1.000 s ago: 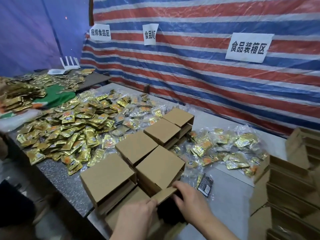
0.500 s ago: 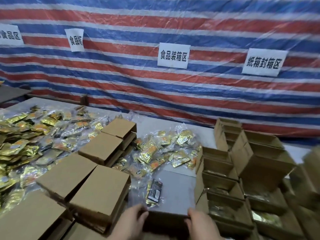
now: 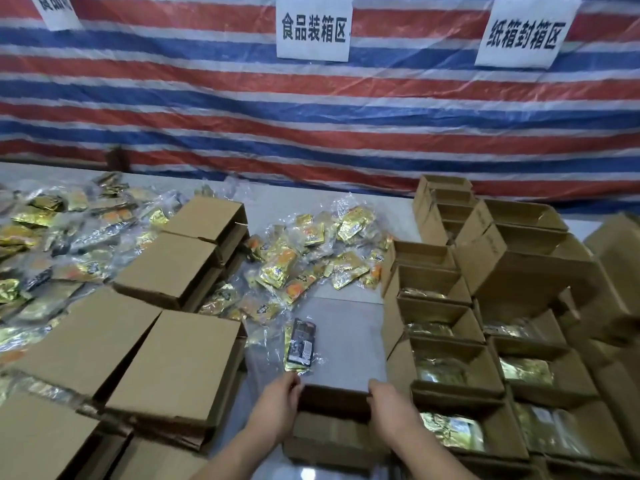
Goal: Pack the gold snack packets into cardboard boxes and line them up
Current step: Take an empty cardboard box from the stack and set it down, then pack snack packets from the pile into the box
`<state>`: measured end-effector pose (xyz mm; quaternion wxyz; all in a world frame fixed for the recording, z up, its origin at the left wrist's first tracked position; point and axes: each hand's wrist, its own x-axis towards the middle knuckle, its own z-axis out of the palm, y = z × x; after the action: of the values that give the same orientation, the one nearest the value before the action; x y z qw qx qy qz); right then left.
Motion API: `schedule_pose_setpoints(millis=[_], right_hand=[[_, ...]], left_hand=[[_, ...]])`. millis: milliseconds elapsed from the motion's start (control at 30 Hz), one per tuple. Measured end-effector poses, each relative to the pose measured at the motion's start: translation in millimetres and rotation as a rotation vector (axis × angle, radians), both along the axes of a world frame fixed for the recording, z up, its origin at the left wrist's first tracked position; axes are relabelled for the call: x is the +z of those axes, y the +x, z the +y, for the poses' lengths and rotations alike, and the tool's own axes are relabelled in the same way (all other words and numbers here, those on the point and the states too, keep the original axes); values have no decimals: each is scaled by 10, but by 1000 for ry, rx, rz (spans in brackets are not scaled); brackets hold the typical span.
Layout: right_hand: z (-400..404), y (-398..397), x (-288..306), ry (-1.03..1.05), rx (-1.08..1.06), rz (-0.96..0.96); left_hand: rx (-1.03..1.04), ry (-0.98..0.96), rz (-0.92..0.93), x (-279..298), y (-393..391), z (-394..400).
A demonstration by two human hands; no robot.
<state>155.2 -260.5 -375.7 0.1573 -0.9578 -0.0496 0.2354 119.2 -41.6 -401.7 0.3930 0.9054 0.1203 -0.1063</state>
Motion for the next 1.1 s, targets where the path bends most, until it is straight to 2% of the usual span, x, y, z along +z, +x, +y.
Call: schedule_pose_setpoints(millis=[133,267,500,700,767,900,1000,1100], right_hand=[[12,21,-60,-26,25,-10],[-2,17,-106,-17,25,-37],[18,-54,-60,26,-26,-15],[-43,-81,53,176,-87,-92],[-47,-57,73,195,-107,-123],[-26,10,88,273,-168,-191],[42,128,155,371,-289,-218],[201,332,318,579,-547,-164]], left_hand=[[-11,44,-10,-110,24,8],[140,11,2,-108,316,49],[139,193,373,-487,1448,92],[179,349,456,-961,1693,1],[223,304,433,-1063,1693,-39],[233,92,285,-991,1640,-140],[154,3,120,-579,1591,-249],[59,-129,-98,-16,1472,-371]])
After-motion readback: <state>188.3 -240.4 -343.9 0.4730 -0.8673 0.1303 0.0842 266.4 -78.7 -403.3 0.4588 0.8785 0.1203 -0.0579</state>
